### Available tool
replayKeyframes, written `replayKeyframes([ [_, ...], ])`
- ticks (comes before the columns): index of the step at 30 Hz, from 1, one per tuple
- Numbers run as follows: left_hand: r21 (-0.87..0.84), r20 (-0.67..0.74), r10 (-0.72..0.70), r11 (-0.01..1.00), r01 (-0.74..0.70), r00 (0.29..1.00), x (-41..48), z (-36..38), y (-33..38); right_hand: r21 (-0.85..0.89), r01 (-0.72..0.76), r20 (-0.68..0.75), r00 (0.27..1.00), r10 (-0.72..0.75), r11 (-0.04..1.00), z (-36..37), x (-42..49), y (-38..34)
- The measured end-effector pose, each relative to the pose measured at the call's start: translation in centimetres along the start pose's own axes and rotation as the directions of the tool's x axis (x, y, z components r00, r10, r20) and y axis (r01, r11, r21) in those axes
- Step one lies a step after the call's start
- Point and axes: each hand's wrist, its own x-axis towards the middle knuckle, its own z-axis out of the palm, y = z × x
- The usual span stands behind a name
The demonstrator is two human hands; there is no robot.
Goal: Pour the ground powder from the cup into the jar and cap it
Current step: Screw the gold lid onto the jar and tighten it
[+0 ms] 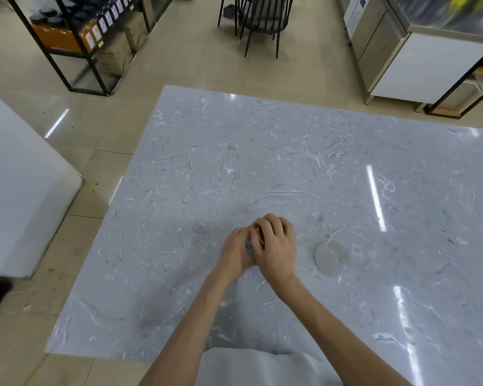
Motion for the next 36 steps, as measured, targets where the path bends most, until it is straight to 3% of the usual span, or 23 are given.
replayKeyframes([
  [2,0.033,0.031,0.003,0.999,-0.004,1.0,0.3,0.0,-0.1,-0.084,0.053,0.13,0.991,-0.042,0.995,-1.0,-0.1,0.6],
  [4,-0.032,-0.005,0.012,0.999,-0.012,1.0,-0.2,-0.1,-0.5,0.023,0.259,0.222,0.94,-0.258,0.966,-2.3,0.5,2.1],
  [6,-0.102,-0.035,0.025,0.994,-0.029,0.999,-0.8,-0.4,-0.6,0.17,0.402,0.244,0.867,-0.434,0.9,-3.0,1.8,3.5],
  [8,-0.124,-0.043,0.025,0.992,-0.03,0.999,-1.1,-0.6,-0.4,0.18,0.437,0.193,0.863,-0.468,0.881,-2.6,2.3,3.7],
  [11,-0.141,-0.047,0.023,0.99,-0.029,0.999,-1.0,-0.5,0.0,0.103,0.406,0.065,0.908,-0.414,0.908,-1.3,1.6,3.1],
  [15,-0.105,-0.03,0.044,0.993,-0.047,0.999,-0.8,-0.5,-0.1,-0.02,0.313,0.003,0.95,-0.313,0.95,-0.9,1.0,2.2],
  [19,-0.082,0.0,0.069,0.994,-0.069,0.998,0.2,-0.7,0.4,-0.21,-0.027,0.046,0.998,0.038,0.977,-0.9,0.6,-1.0],
  [21,-0.082,0.018,0.087,0.993,-0.085,0.996,0.6,-0.6,0.5,-0.28,-0.107,0.13,0.98,0.148,0.954,-1.3,0.4,-1.9],
  [23,-0.075,0.038,0.091,0.993,-0.088,0.995,0.8,-0.8,0.7,-0.288,-0.102,0.204,0.965,0.165,0.952,-2.0,0.2,-1.4],
  [26,-0.089,0.032,0.098,0.992,-0.095,0.995,0.5,-0.8,0.5,-0.067,0.131,0.277,0.955,-0.108,0.989,-3.4,1.0,0.9],
  [28,-0.129,-0.005,0.084,0.988,-0.084,0.996,0.1,-0.6,0.1,0.178,0.279,0.281,0.905,-0.32,0.944,-3.4,2.0,2.8],
  [29,-0.139,-0.024,0.071,0.988,-0.074,0.997,-0.1,-0.4,-0.1,0.213,0.315,0.244,0.899,-0.363,0.925,-3.1,2.1,3.2],
  [31,-0.132,-0.055,0.043,0.99,-0.05,0.998,-0.3,0.0,0.0,0.08,0.281,0.122,0.95,-0.289,0.956,-2.0,1.7,2.6],
  [33,-0.118,-0.081,0.037,0.992,-0.046,0.996,0.0,0.3,0.3,-0.124,0.072,0.023,0.997,-0.069,0.99,-0.8,1.2,0.5],
  [36,-0.051,-0.108,0.074,0.996,-0.079,0.991,0.4,0.2,0.4,-0.219,-0.237,0.009,0.97,0.245,0.946,0.0,0.9,-2.7],
])
